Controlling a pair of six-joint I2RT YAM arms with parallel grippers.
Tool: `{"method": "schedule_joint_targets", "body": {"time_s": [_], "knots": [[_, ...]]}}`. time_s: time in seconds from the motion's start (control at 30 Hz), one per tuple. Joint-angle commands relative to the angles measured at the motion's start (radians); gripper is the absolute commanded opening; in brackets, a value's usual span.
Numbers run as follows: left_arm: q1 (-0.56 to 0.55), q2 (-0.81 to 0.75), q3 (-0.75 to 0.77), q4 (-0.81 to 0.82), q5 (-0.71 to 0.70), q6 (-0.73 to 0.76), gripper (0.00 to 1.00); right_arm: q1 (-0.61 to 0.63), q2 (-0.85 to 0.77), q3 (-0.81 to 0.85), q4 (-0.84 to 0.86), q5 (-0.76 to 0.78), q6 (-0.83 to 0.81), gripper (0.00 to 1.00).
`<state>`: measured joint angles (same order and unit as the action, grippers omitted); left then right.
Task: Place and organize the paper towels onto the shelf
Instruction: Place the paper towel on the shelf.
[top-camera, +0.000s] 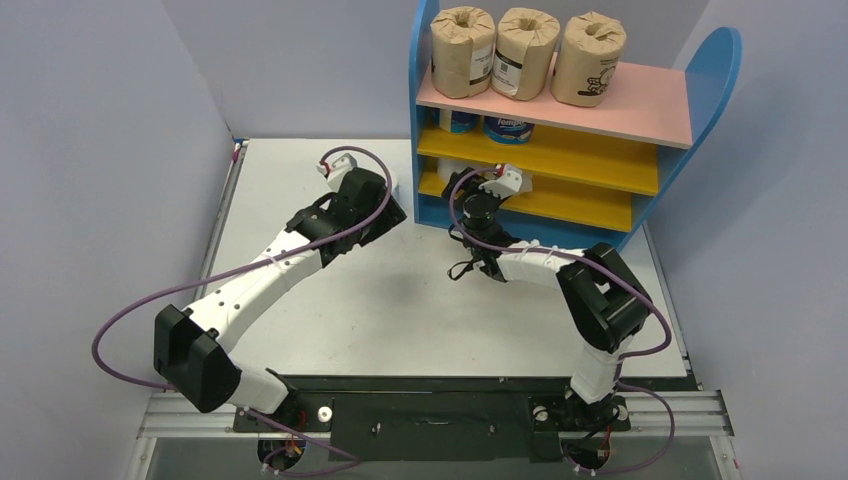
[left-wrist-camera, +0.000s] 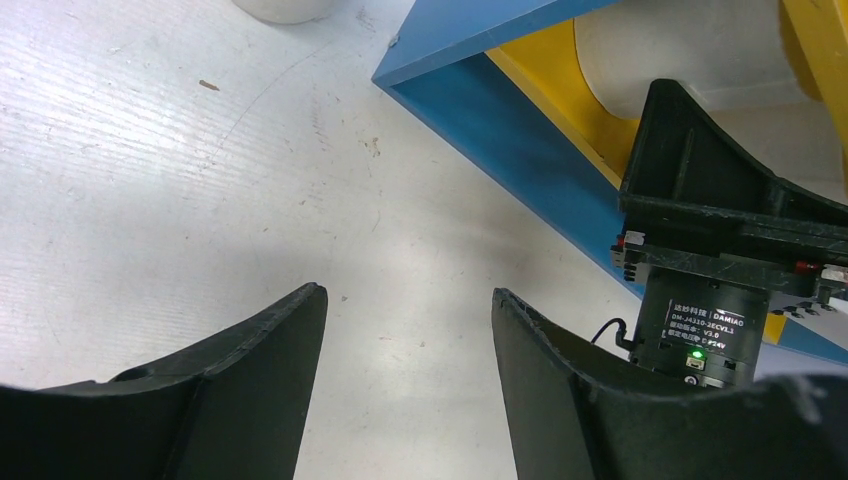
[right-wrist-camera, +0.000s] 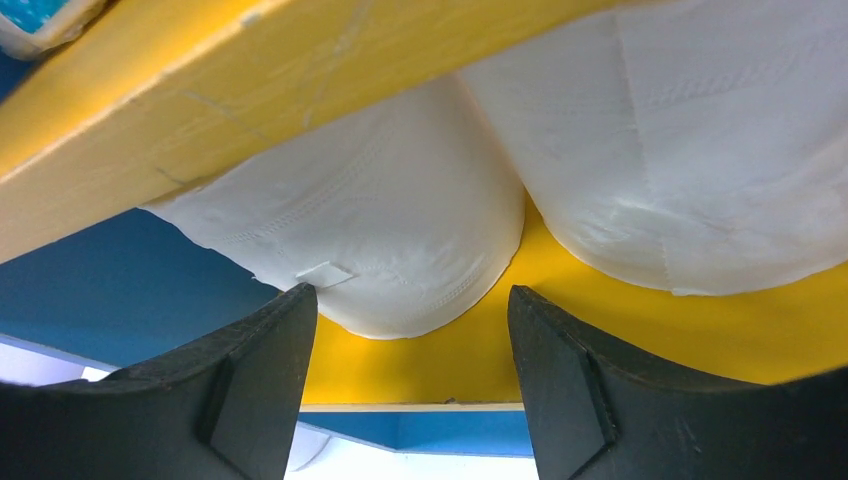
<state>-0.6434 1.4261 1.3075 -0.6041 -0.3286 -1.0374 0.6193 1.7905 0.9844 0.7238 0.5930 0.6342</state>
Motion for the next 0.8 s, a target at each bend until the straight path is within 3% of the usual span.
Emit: {"method": "schedule_joint_targets", "body": {"time_s": [0.0,0.47,0.77], "knots": [[0.013,-0.046,-0.012,0.056,0.011,-0.004,0.59,-0.012,0.016,0.046,0.006,0.034,0.018,0.65],[0.023,-0.051,-0.028,0.063,0.020,-0.003,0.59,-0.019,0.009,0.037,0.012,0.024,0.013,0.65],[0.030,-0.067,-0.034,0.056,0.003,-0.001,0.59,-0.013,-0.039,-0.006,0.031,-0.060,-0.046,0.67]]}}
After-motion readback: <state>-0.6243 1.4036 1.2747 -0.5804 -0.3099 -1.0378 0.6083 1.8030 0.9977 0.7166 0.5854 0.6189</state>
